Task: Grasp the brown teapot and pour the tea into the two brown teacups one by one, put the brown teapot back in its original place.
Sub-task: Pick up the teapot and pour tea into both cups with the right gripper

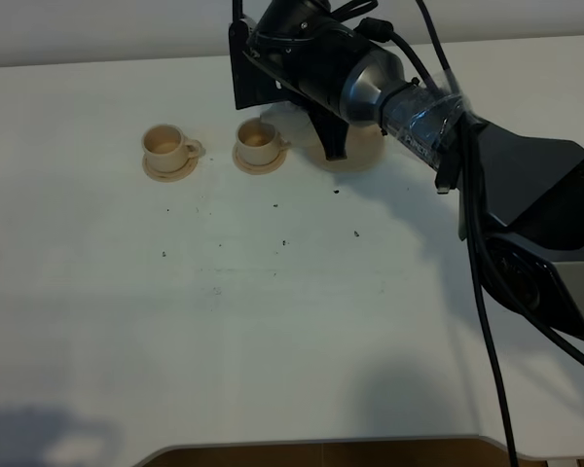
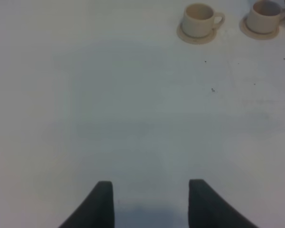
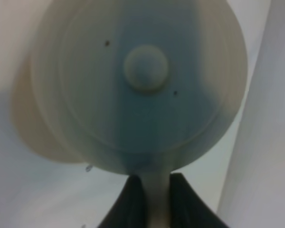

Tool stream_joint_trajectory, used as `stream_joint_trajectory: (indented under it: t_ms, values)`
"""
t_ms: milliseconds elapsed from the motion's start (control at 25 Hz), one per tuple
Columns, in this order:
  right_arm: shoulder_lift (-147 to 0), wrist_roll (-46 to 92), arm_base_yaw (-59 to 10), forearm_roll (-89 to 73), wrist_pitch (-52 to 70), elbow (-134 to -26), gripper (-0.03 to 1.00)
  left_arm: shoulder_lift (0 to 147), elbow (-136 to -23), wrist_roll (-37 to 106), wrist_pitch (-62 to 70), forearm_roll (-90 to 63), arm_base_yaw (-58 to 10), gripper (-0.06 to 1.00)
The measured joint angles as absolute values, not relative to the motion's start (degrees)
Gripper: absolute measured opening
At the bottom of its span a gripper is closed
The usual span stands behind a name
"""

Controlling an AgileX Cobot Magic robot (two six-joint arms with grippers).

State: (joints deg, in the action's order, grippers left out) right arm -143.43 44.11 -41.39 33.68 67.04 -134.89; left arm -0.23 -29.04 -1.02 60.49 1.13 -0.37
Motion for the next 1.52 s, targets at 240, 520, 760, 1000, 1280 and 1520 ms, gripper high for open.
stream_joint_trajectory:
  t_ms: [240, 520, 760, 1000, 1280, 1520]
  values:
    - [-143.4, 44.5, -42.0, 35.4, 66.4, -134.9, 0.13, -0.2, -29.0, -1.0, 60.5, 1.1, -0.4, 0.37]
    - [-143.4, 45.6, -42.0, 36.5, 66.3, -134.9, 0.13, -0.2, -29.0, -1.0, 60.5, 1.1, -0.4, 0.37]
    - [-143.4, 47.0, -42.0, 37.3, 65.5, -134.9, 0.13, -0.2, -29.0, -1.0, 60.5, 1.1, -0.4, 0.37]
    - [-143.4, 48.6, -42.0, 37.6, 64.4, -134.9, 0.13, -0.2, -29.0, -1.0, 60.5, 1.1, -0.4, 0.37]
    - [-143.4, 49.7, -42.0, 38.4, 62.8, -134.9, 0.13, -0.2, -29.0, -1.0, 60.5, 1.1, -0.4, 0.37]
    - [-143.4, 52.0, -42.0, 38.6, 62.3, -134.9, 0.13, -0.2, -29.0, -1.0, 60.5, 1.1, -0.4, 0.37]
